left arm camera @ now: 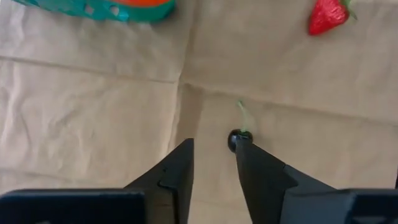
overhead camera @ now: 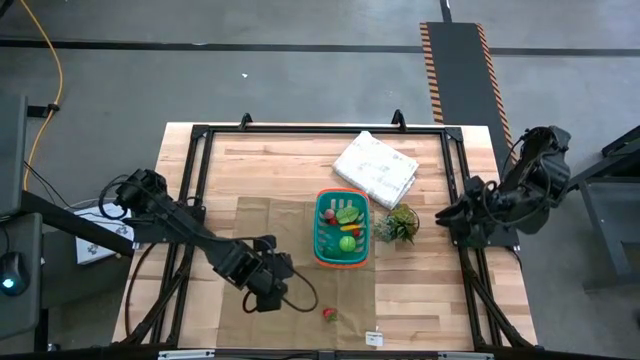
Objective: Pick and placing Produce into tupperware
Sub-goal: Put the black cherry into the basket
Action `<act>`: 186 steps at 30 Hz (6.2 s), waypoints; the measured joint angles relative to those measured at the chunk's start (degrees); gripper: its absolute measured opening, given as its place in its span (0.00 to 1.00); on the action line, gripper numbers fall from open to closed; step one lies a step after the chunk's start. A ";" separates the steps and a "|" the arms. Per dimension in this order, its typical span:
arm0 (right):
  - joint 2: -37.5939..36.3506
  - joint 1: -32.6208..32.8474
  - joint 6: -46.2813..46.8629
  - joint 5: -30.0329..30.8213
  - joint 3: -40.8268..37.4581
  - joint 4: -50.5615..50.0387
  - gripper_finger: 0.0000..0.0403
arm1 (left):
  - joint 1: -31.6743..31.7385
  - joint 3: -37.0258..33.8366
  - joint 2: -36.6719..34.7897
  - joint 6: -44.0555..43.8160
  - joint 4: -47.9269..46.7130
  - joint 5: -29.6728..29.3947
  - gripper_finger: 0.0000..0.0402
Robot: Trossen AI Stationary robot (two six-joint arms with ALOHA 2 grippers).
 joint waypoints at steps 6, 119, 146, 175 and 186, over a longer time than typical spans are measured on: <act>1.04 0.00 0.99 0.17 0.00 0.61 0.22 | -0.05 -4.47 0.00 -0.02 2.45 2.91 0.43; 8.16 -0.15 3.91 9.20 0.00 6.96 0.22 | -0.01 -12.82 6.31 20.38 34.51 8.13 0.27; 8.03 -0.13 -5.92 8.81 0.00 10.23 0.22 | 6.37 5.66 6.31 17.43 37.20 -5.51 0.27; -1.82 -0.15 -25.09 7.45 0.00 17.63 0.22 | 23.20 12.44 6.31 17.31 32.80 2.26 0.27; -2.87 -0.78 -18.20 13.69 0.00 9.68 0.22 | 29.31 12.44 6.31 17.41 20.99 9.07 0.27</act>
